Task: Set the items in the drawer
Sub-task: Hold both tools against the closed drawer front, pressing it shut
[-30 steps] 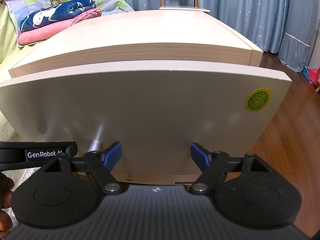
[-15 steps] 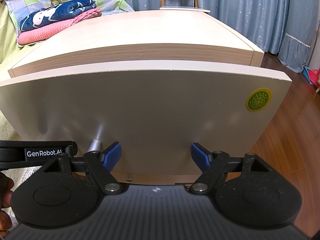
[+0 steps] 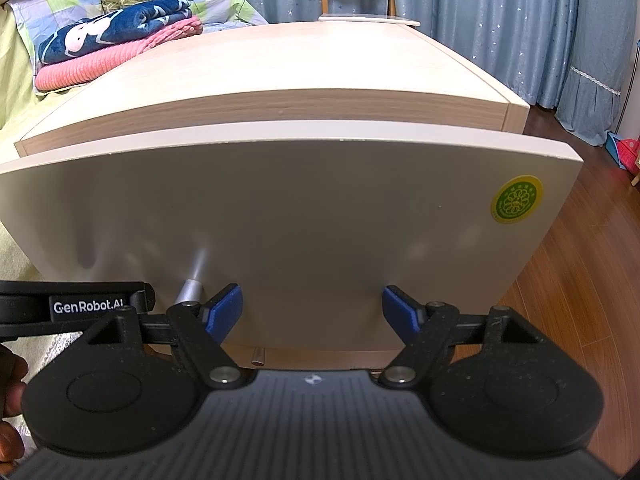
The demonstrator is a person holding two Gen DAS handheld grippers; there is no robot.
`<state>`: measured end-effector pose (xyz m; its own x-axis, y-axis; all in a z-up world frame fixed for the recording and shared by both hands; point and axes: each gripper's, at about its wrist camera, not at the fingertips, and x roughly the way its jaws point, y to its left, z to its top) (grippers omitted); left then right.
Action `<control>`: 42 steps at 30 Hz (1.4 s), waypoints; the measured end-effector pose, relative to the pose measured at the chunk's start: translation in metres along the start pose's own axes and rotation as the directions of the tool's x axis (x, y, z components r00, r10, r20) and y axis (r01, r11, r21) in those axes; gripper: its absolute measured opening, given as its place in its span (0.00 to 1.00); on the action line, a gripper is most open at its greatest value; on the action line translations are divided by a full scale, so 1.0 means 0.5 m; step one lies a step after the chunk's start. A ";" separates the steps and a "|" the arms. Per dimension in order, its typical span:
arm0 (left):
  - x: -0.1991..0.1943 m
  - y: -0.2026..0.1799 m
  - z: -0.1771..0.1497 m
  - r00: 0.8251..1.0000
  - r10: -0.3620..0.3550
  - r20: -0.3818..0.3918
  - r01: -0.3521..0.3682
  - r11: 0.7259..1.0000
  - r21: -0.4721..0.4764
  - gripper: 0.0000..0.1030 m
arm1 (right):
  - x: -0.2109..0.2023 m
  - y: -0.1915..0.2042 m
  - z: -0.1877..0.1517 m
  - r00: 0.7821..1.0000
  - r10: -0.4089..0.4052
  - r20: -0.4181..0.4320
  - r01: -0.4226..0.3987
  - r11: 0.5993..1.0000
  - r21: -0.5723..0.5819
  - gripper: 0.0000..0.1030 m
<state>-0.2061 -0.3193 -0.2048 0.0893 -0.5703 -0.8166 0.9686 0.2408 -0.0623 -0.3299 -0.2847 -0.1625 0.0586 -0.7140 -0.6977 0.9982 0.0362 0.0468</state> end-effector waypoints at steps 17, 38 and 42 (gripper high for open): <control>0.018 0.011 -0.004 1.000 -0.003 0.000 0.003 1.000 -0.004 0.78 | 0.005 0.003 0.003 1.000 -0.004 0.003 0.004 1.000 0.005 0.72; 0.027 0.007 -0.005 1.000 -0.004 0.001 0.004 1.000 -0.003 0.78 | 0.016 0.008 0.014 1.000 -0.015 0.009 0.015 1.000 0.009 0.73; 0.029 0.006 -0.007 1.000 -0.005 0.001 0.005 1.000 -0.004 0.78 | 0.018 0.009 0.015 1.000 -0.017 0.009 0.017 1.000 0.009 0.73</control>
<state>-0.2028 -0.3242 -0.2191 0.0851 -0.5724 -0.8156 0.9680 0.2414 -0.0684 -0.3250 -0.2961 -0.1631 0.0417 -0.7211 -0.6916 0.9990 0.0180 0.0415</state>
